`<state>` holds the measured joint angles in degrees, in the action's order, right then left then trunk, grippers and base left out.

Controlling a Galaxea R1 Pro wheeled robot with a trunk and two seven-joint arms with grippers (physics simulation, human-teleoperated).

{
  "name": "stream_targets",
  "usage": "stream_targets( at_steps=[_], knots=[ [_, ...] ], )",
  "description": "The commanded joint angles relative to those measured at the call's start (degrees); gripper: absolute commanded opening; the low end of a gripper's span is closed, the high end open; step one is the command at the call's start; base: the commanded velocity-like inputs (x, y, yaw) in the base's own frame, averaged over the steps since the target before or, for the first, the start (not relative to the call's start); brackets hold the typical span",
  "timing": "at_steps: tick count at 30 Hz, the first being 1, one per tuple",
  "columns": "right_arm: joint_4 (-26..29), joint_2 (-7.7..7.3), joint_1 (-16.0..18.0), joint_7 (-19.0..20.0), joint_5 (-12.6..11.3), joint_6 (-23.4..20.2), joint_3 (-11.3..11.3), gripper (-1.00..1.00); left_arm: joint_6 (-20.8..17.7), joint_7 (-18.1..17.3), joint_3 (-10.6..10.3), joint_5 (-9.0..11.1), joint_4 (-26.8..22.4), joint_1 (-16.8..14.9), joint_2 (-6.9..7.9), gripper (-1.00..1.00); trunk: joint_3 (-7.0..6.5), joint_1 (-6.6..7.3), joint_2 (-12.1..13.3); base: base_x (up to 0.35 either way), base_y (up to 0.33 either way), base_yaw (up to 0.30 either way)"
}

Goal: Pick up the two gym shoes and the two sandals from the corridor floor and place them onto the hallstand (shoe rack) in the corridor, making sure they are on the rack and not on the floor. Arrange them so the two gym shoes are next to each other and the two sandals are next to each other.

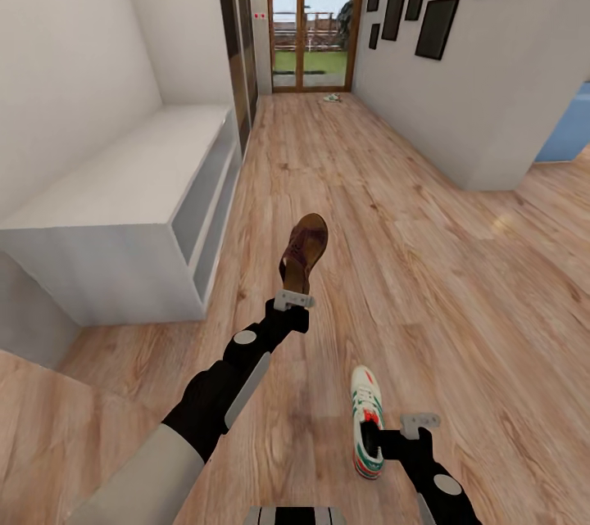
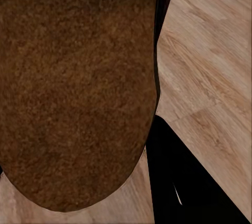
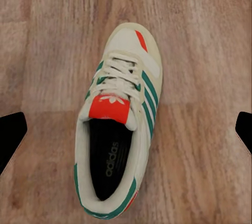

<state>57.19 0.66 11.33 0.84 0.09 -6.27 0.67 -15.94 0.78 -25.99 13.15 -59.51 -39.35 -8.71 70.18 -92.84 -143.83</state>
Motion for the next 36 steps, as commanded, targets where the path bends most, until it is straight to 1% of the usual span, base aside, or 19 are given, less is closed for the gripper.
stream_targets(
  at_steps=[1, 4, 7, 19, 27, 36],
  knots=[
    [0.1, 0.03, 0.0, 0.1, 0.0, -0.3, 0.1, 1.0, -0.3, 0.0, 0.0, 0.3, -0.1, 0.0, 0.01, -1.0, 0.05, -0.02, 0.0, 0.271, 0.0, 0.0],
    [0.1, 0.04, 0.0, 0.1, 0.0, -0.3, 0.1, 1.0, -0.3, 0.0, 0.0, 0.3, -0.1, 0.0, 0.01, -1.0, 0.05, -0.02, 0.0, 0.269, 0.0, 0.0],
    [0.1, 0.04, 0.0, 0.1, 0.0, -0.3, 0.1, 1.0, -0.3, 0.0, 0.0, 0.3, -0.1, 0.0, 0.01, -1.0, 0.05, -0.02, 0.0, 0.08, 0.0, 0.0],
    [1.3, 0.03, 0.0, 0.1, -0.1, -0.5, 0.0, 1.0, -0.3, 0.0, 0.0, 0.3, -0.1, 0.0, 0.01, -1.0, 0.05, -0.02, 0.0, 0.01, -0.001, 0.0],
    [1.5, 0.04, 0.0, 0.1, -0.1, -0.7, 0.0, 1.0, -0.3, 0.0, 0.0, 0.3, -0.1, 0.0, 0.01, -1.0, 0.05, -0.02, 0.0, 0.072, -0.074, 0.0],
    [1.5, 0.04, 0.0, 0.1, -0.1, -0.8, 0.1, 1.0, -0.3, 0.0, 0.0, 0.3, -0.1, 0.0, 0.01, -1.0, 0.05, -0.02, 0.0, 0.011, -0.011, 0.0]
  ],
)
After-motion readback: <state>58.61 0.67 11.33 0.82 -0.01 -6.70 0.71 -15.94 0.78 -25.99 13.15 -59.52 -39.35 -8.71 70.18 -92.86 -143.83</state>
